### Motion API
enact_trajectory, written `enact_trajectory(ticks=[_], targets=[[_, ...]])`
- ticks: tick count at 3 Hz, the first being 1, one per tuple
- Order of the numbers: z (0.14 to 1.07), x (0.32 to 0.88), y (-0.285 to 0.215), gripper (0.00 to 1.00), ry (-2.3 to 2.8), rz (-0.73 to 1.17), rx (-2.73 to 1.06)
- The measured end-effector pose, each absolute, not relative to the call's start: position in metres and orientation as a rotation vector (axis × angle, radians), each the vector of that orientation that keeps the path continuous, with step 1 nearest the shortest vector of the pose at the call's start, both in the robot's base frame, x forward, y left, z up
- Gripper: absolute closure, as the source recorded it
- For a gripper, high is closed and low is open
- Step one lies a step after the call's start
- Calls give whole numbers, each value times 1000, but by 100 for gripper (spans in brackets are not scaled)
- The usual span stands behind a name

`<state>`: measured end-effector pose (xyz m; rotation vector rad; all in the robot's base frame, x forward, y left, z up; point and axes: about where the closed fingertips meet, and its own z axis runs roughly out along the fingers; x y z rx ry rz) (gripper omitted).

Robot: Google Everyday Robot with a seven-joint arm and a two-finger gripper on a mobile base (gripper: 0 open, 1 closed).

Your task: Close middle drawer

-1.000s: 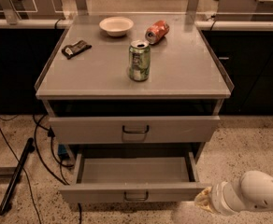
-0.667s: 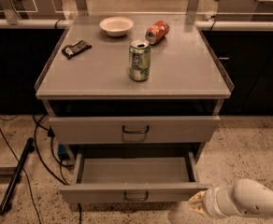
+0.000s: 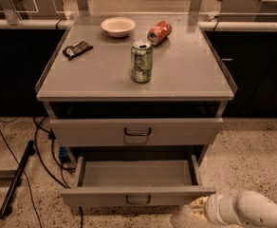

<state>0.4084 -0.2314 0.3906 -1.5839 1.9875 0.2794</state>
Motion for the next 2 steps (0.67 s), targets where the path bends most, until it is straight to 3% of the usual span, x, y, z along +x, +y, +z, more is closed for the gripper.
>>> enact_trajectory(ticks=[2], targets=[[373,430,-210,100,1797,210,-1549]])
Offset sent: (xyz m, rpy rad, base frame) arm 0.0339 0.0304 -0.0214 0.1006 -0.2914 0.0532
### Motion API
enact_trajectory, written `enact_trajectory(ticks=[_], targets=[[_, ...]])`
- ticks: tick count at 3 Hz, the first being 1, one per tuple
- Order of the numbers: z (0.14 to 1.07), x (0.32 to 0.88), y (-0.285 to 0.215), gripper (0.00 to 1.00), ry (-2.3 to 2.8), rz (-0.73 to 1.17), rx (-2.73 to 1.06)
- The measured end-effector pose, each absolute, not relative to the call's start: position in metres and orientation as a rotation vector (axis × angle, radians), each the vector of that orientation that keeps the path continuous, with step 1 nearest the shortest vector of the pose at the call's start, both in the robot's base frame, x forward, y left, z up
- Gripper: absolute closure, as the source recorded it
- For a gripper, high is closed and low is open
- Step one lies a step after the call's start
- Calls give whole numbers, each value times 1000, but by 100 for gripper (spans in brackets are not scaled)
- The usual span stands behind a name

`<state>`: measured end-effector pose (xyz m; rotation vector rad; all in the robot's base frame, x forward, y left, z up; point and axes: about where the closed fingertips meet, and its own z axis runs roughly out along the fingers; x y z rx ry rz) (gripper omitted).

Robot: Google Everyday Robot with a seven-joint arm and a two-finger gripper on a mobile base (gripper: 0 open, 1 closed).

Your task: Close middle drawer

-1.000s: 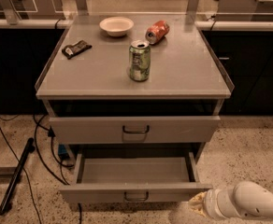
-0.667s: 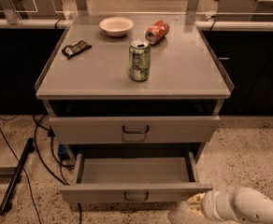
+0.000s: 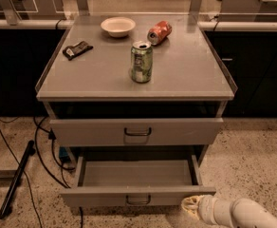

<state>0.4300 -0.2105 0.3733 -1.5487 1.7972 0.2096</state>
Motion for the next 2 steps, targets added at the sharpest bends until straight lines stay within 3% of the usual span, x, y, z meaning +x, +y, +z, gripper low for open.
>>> enact_trajectory(ticks=[2], targets=[[368,458,-190,100,1678,97,-1535]])
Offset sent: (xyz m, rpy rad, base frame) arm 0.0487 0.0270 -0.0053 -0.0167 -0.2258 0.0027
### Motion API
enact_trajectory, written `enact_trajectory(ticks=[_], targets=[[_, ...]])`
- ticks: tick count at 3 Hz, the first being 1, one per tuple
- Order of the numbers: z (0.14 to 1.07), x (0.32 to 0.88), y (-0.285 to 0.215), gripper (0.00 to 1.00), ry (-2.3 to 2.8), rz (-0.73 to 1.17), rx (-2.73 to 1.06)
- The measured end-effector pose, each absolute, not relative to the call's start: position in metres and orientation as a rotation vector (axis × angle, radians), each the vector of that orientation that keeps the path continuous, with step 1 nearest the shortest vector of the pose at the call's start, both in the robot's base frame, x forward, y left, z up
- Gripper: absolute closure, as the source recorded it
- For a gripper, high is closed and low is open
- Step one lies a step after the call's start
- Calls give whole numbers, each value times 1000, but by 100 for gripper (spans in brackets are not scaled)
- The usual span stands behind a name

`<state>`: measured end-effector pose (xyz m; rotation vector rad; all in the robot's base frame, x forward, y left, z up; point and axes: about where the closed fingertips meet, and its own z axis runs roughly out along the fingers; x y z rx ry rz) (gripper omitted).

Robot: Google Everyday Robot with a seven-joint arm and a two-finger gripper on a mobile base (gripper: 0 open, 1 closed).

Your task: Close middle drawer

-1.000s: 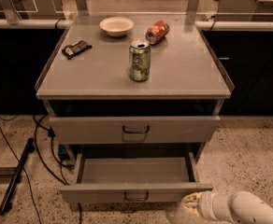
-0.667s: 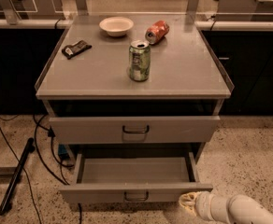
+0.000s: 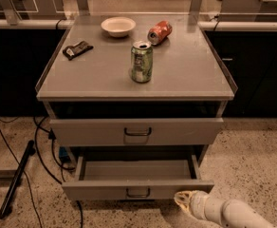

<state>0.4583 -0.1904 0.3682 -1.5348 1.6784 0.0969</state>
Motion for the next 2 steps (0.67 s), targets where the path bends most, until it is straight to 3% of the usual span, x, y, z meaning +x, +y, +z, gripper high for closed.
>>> enact_trajectory(ticks=[2], targets=[[366,490,-186,100,1642,10,-1513]])
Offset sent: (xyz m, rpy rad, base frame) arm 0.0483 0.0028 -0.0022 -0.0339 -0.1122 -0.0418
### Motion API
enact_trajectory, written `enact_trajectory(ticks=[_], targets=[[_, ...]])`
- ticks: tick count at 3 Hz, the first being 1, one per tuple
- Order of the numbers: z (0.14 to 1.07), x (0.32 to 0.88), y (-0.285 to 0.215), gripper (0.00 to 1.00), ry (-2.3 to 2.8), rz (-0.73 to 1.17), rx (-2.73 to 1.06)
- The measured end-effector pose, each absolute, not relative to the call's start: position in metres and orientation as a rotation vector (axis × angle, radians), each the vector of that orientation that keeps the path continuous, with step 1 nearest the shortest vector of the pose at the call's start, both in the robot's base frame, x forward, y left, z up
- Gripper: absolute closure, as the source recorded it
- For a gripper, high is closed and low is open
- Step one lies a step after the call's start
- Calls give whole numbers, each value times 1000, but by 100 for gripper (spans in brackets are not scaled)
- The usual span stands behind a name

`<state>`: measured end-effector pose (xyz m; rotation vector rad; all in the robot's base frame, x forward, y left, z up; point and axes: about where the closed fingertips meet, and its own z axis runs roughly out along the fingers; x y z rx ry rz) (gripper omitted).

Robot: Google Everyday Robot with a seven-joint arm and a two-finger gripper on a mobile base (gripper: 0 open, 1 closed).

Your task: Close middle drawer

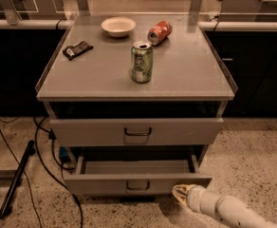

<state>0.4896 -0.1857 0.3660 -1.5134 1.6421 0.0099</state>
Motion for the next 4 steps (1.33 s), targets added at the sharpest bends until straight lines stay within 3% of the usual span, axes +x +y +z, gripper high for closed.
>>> enact_trajectory(ticks=[4], targets=[[357,567,-178,100,1653,-68,-1506]])
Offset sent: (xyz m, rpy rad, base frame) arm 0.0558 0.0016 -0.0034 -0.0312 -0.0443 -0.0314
